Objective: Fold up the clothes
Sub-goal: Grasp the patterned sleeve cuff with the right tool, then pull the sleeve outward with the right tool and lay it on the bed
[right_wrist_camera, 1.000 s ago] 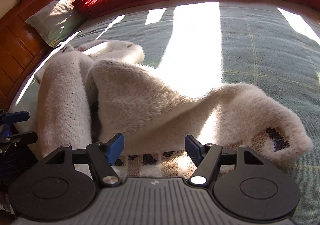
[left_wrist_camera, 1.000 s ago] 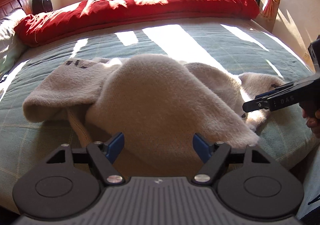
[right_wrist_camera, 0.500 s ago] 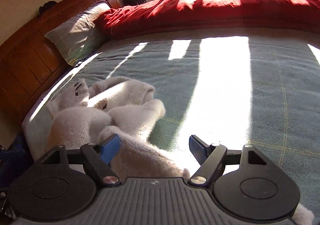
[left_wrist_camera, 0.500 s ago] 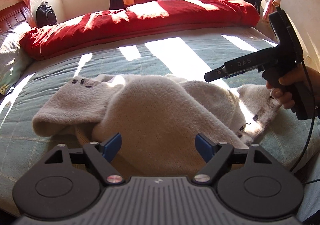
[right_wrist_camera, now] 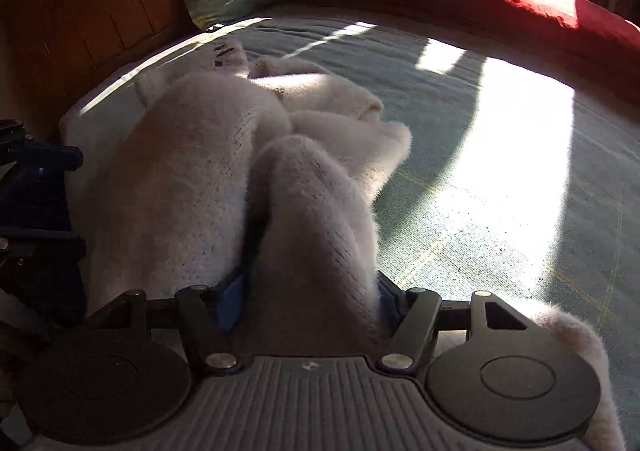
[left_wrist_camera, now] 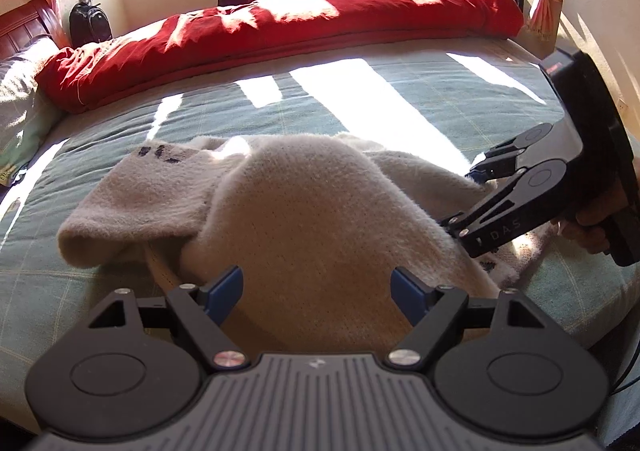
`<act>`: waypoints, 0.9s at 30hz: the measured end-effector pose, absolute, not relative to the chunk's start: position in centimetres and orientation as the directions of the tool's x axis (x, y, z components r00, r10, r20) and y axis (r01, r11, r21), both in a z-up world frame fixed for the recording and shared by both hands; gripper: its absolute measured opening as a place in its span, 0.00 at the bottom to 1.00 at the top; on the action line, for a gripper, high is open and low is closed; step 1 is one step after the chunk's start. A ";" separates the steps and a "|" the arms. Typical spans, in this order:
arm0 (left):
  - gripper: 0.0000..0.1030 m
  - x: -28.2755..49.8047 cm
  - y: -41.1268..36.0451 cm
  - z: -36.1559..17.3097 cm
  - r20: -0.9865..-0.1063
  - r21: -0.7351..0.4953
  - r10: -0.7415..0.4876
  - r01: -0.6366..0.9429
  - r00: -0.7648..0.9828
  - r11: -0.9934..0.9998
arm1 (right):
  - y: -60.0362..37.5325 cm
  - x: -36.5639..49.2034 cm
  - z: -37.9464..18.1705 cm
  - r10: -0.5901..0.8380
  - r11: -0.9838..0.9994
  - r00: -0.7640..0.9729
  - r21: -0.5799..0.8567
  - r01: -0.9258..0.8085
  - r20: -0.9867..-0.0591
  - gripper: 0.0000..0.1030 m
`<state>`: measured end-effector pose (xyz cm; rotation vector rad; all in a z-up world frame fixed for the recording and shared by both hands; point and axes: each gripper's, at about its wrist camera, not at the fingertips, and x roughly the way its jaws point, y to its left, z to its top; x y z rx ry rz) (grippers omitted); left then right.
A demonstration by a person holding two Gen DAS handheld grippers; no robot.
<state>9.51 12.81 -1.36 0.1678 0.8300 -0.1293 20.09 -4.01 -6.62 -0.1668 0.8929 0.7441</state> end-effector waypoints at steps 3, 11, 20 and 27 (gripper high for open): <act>0.79 9.3 13.0 -1.1 -0.737 0.090 -0.053 0.176 0.674 0.980 | -3.5 20.9 -6.2 0.473 0.747 0.400 0.117 -0.654 -0.785 0.32; 0.79 8.2 13.2 -0.5 -0.733 0.100 -0.032 0.155 0.680 0.983 | -7.5 21.4 -4.5 0.340 0.833 0.500 0.009 -0.554 -0.797 0.18; 0.79 7.7 12.4 0.4 -0.717 0.101 -0.043 0.164 0.696 0.981 | -11.2 22.1 -2.1 0.211 0.884 0.594 -0.108 -0.455 -0.777 0.18; 0.79 7.5 11.9 0.9 -0.711 0.121 -0.036 0.174 0.702 0.977 | -14.3 22.8 -1.6 0.059 0.897 0.662 -0.250 -0.363 -0.748 0.18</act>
